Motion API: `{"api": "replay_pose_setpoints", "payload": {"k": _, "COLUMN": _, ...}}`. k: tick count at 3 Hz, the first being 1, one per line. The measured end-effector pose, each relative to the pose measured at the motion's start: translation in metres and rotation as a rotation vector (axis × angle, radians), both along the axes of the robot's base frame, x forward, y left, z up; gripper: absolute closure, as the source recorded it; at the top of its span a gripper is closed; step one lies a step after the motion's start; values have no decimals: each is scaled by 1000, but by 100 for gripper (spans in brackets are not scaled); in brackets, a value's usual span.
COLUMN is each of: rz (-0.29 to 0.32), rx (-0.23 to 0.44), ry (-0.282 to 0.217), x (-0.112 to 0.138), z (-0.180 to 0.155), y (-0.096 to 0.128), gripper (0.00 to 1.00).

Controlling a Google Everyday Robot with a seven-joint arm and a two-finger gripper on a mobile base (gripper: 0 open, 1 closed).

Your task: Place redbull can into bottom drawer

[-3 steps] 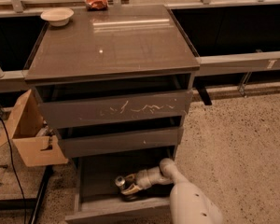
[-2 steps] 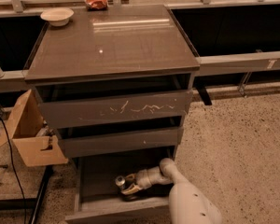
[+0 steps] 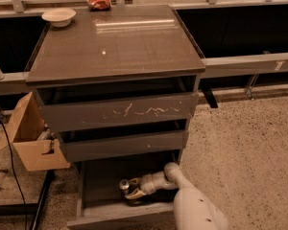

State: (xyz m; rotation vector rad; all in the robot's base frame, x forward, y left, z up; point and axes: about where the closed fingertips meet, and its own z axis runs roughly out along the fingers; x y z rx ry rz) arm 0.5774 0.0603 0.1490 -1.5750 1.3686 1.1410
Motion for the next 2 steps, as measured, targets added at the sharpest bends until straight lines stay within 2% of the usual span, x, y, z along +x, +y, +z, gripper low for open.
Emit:
{"api": "replay_pose_setpoints", "payload": {"k": 1, "rz": 0, "rx": 0, "ry": 0, "x": 0, "z": 0, "y": 0, "gripper": 11}}
{"api": "replay_pose_setpoints", "payload": {"k": 2, "rz": 0, "rx": 0, "ry": 0, "x": 0, "z": 0, "y": 0, "gripper": 0}}
